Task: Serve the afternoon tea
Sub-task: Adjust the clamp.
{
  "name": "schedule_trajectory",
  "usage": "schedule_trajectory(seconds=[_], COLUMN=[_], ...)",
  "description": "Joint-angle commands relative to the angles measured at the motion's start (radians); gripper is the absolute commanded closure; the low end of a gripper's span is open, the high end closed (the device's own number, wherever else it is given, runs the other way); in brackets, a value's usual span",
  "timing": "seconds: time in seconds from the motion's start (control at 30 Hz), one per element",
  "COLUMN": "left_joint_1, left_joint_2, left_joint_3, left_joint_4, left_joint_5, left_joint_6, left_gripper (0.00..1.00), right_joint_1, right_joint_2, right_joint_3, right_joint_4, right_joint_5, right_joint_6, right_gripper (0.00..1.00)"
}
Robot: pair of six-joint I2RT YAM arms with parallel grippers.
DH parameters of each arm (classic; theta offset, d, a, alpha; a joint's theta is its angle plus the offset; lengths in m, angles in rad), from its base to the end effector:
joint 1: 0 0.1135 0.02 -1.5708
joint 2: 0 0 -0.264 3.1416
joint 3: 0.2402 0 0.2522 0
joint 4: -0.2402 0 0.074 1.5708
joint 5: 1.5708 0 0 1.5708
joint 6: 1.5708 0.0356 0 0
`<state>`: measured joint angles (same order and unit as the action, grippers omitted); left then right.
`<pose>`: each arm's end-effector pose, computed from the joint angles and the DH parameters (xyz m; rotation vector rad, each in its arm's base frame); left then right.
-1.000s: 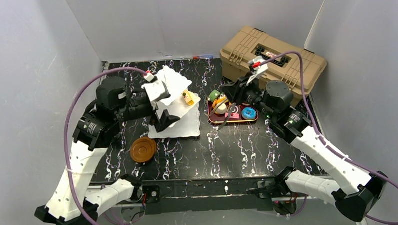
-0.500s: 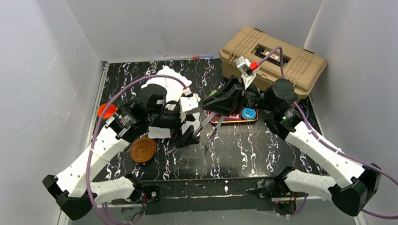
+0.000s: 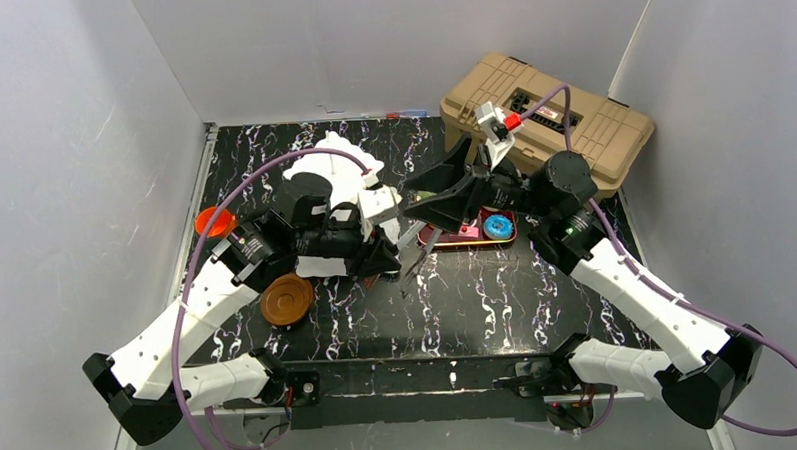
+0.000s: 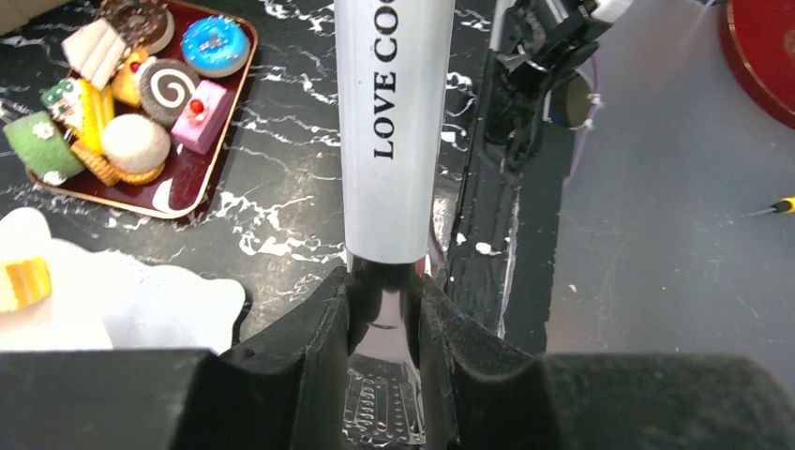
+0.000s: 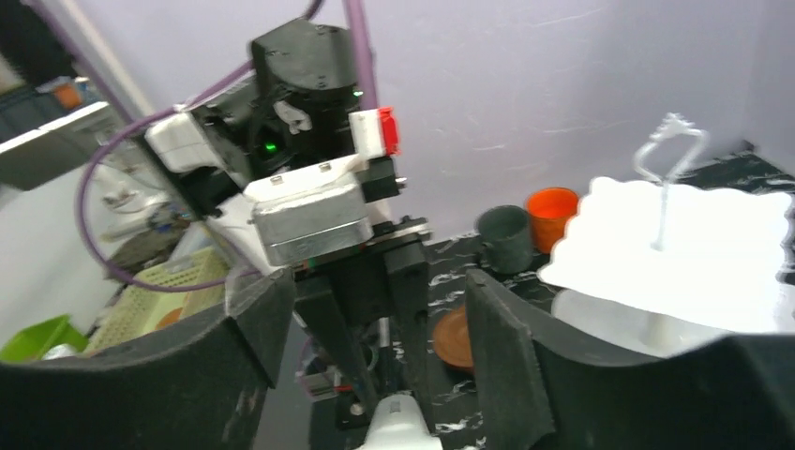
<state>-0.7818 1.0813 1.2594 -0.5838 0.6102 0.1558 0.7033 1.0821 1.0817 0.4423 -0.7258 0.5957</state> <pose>0.1425 -0.1703 0.4082 1.2704 1.5924 -1.0023 0.1617 0.1681 0.4495 -0.7845 1.1615 1.5117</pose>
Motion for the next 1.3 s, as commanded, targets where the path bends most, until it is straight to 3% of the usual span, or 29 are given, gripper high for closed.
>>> schedule_trajectory(seconds=[0.0,0.07,0.1,0.27,0.53,0.87,1.07,1.27], left_joint_1=[0.001,0.001,0.001,0.001,-0.034,-0.074,-0.078,-0.094], left_joint_2=[-0.038,-0.043,-0.045,-0.041,0.032,0.102,0.121,0.131], left_joint_3=[-0.015,-0.021,-0.026,-0.034,0.002,0.028,0.047,0.051], left_joint_4=[0.050,0.072,0.096,0.182,0.254,0.313,0.329,0.329], left_joint_5=[-0.102,-0.149,-0.180,-0.337,-0.454,-0.584,-0.592,-0.578], left_joint_6=[0.002,0.008,0.009,0.057,0.129,0.159,0.143,0.125], left_gripper=[0.95,0.98,1.00,1.00,1.00,1.00,1.00,1.00], right_joint_1=[0.001,0.001,0.001,0.001,0.013,0.059,0.077,0.081], right_joint_2=[-0.045,-0.065,-0.073,-0.101,-0.050,-0.012,-0.008,0.018], right_joint_3=[0.060,0.064,0.072,0.124,0.176,0.089,0.024,0.013], right_joint_4=[-0.177,-0.256,-0.304,-0.576,-0.685,-0.572,-0.500,-0.398], right_joint_5=[0.212,0.308,0.366,0.605,0.663,0.705,0.762,0.757], right_joint_6=[-0.073,-0.101,-0.102,-0.109,-0.100,-0.030,0.014,0.031], right_gripper=[0.18,0.04,0.02,0.02,0.02,0.02,0.02,0.13])
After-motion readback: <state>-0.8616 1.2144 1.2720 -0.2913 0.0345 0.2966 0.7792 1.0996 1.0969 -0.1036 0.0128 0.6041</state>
